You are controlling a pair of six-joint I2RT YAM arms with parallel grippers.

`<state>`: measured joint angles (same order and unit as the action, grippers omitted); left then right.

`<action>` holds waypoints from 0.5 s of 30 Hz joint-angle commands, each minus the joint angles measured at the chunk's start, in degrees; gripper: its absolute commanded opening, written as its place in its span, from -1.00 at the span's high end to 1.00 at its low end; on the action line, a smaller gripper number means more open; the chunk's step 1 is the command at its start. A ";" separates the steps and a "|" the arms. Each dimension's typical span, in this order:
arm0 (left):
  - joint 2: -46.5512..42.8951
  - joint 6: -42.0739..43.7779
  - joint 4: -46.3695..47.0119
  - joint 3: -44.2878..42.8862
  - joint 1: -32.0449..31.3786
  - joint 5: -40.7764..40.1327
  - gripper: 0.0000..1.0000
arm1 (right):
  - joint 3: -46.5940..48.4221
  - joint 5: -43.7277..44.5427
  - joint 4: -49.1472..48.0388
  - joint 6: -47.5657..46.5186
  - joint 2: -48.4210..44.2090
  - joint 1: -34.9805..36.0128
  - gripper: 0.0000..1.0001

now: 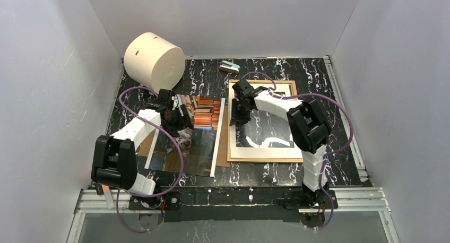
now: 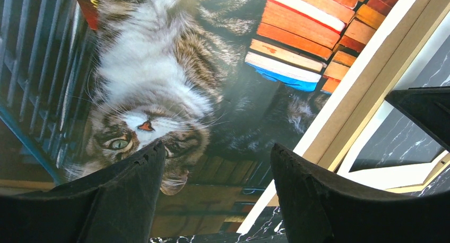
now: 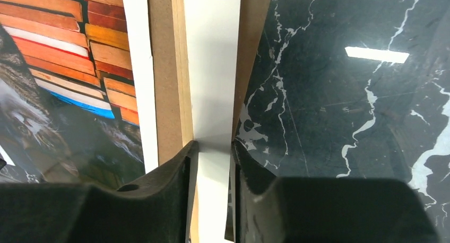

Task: Put the photo into the frame
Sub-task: Place the photo frame item in the photo frame.

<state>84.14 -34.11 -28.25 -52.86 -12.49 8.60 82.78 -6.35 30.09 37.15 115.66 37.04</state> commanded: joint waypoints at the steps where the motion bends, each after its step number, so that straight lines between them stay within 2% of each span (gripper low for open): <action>1: -0.05 0.09 -0.31 -0.42 0.10 0.42 -0.41 | -0.96 3.79 0.63 1.74 -2.38 0.23 0.36; 6: 0.57 0.25 -0.31 -0.66 0.10 0.51 -0.41 | -3.95 3.76 -1.19 3.55 -4.33 0.06 0.58; 15: 0.70 0.56 -0.38 -0.93 0.10 0.56 -0.41 | -7.73 4.48 -3.45 7.01 -6.07 -0.72 0.71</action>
<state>85.12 -34.09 -28.25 -52.86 -12.49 8.60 77.52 -4.45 25.91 42.28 111.81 36.80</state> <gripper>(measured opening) 0.705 0.171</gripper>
